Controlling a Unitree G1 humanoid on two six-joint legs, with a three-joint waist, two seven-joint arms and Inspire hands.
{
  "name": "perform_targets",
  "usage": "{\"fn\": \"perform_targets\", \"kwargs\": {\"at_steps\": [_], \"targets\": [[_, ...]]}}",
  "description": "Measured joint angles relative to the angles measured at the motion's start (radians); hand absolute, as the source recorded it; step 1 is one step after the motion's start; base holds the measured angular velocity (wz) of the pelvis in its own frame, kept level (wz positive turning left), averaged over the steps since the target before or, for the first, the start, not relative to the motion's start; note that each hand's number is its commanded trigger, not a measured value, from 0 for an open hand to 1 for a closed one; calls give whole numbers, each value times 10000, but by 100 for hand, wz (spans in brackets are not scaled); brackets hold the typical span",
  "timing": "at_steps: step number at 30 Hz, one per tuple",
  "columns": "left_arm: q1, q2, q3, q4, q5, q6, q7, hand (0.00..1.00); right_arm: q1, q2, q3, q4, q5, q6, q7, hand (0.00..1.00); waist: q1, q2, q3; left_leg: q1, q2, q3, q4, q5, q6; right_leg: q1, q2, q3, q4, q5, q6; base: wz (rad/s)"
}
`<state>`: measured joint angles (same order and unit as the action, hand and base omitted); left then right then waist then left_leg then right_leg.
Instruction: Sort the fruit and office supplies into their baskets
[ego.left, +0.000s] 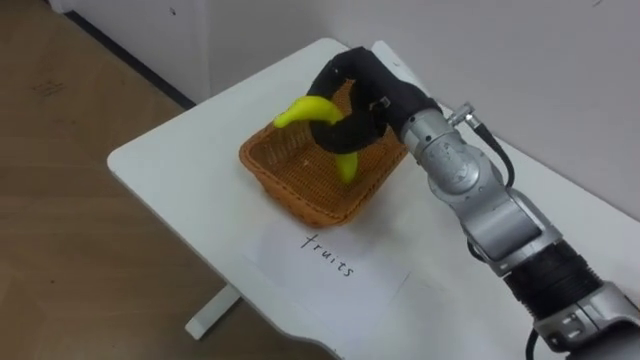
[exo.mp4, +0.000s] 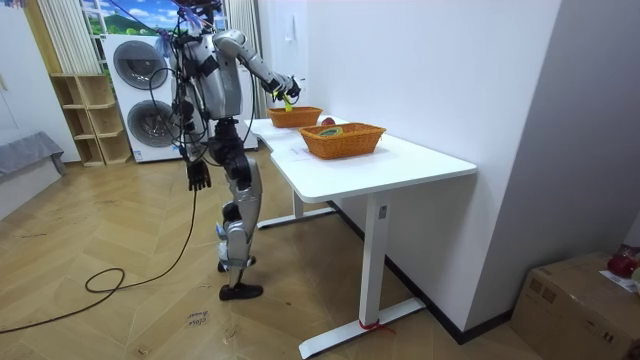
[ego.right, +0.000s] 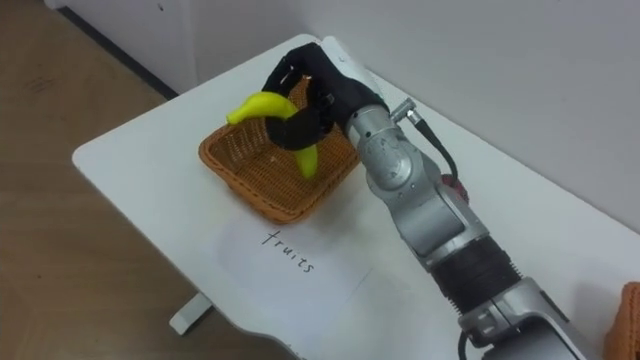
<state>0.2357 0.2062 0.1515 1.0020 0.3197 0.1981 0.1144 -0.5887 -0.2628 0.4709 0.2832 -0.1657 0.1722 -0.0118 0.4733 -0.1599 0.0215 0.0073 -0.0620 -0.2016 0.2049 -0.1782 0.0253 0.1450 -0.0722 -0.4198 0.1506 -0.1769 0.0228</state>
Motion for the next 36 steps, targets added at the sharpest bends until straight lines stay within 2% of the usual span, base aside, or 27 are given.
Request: {"fn": "perform_targets", "kwargs": {"at_steps": [6, 7, 8, 9, 10, 11, 13, 14, 21, 36], "targets": [[17, -2, 1, -26, 20, 78, -115, 0, 2, 27, 0, 245, 1, 2, 0, 100, -17, 76, 45, -59, -2, 2, 10, 0, 0, -57, 2, -12, -5, -1, 2, 0], [15, -3, 1, -40, 28, 135, -126, 0, 2, 27, 0, 244, 1, 2, -1, 93, -16, 81, 40, -78, -2, 3, 11, 0, 0, -73, 3, -14, -5, -1, 2, 0], [13, -3, -1, -57, 36, 157, -132, 0, 2, 27, 0, 244, 10, 2, -1, 91, -21, 86, 35, -100, -4, 4, 13, 0, 1, -86, 3, -13, -7, -1, 2, 0], [11, -3, -2, -66, 36, 163, -131, 0, 2, 27, 0, 245, 22, 2, -1, 85, -26, 90, 33, -110, -7, 3, 14, 0, 1, -90, 2, -10, -8, -1, 2, 4], [13, -2, -2, -121, 35, 196, -130, 0, 2, 27, 0, 244, 63, 2, -1, 71, -28, 92, 28, -120, -12, 1, 16, 1, 2, -93, 2, -14, -14, -1, 2, 4], [-3, -3, -1, -142, 33, 208, -127, 0, 2, 28, 0, 245, 73, 3, -1, 62, -24, 107, 21, -114, -12, 10, 28, 1, 2, -90, 2, -4, -14, -1, 2, 4], [-14, -13, -3, -141, 28, 208, -112, 0, 2, 34, 2, 247, 73, 2, -1, 11, -21, 148, 2, -101, -14, 11, 101, 3, 5, -69, -1, -22, -14, -1, 2, 0], [-12, -14, -38, -142, 26, 208, -84, 0, 2, 34, 2, 263, 76, 2, -3, 2, -35, 178, -9, -94, -14, 8, 102, 3, 5, -57, -3, -51, -14, -1, 2, 0], [-14, -32, -174, -94, 15, 208, -71, 0, 2, 39, 2, 927, 62, -21, -4, 0, -63, 303, -42, -120, -17, -2, 83, 2, 4, -45, 0, -56, -14, -9, 14, 0], [-1, -32, -182, -89, 4, 208, -71, 0, 2, 39, 2, 966, 63, -20, -5, 0, -76, 291, -60, -122, -28, 10, 162, 3, 3, -18, -1, -57, -7, -9, 15, 0]]}}
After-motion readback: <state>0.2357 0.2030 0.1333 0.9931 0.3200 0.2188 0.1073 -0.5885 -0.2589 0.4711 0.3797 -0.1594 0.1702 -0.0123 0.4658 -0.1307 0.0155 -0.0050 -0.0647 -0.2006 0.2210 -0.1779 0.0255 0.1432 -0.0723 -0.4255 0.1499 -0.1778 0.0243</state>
